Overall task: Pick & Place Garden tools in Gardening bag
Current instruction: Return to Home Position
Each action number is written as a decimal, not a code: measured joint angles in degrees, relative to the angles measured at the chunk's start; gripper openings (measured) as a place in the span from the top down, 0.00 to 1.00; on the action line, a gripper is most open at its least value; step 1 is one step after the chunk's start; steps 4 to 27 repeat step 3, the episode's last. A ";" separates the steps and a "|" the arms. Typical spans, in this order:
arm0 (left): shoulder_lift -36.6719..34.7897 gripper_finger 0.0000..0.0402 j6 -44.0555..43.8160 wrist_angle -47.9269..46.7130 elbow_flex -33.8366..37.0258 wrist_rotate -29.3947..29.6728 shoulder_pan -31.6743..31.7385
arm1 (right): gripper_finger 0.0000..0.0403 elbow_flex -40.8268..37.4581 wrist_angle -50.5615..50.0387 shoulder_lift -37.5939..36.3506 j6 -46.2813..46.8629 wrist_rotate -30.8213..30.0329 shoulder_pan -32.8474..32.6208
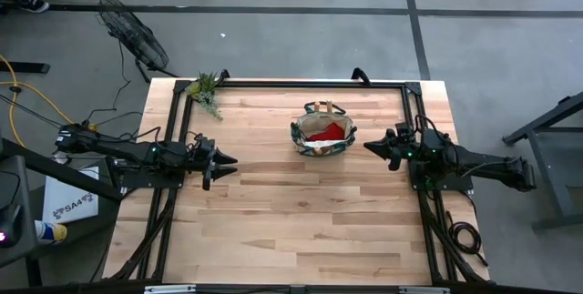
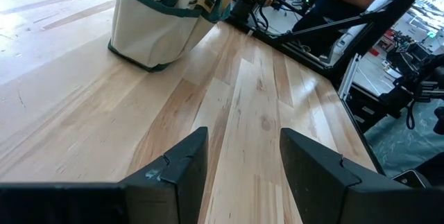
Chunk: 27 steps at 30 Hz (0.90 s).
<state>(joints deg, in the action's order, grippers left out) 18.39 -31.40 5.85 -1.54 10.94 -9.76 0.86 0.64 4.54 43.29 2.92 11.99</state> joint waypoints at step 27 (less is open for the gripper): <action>-0.02 0.57 -0.02 0.00 -0.01 0.02 0.00 | 0.99 0.00 0.02 0.00 0.00 0.02 0.00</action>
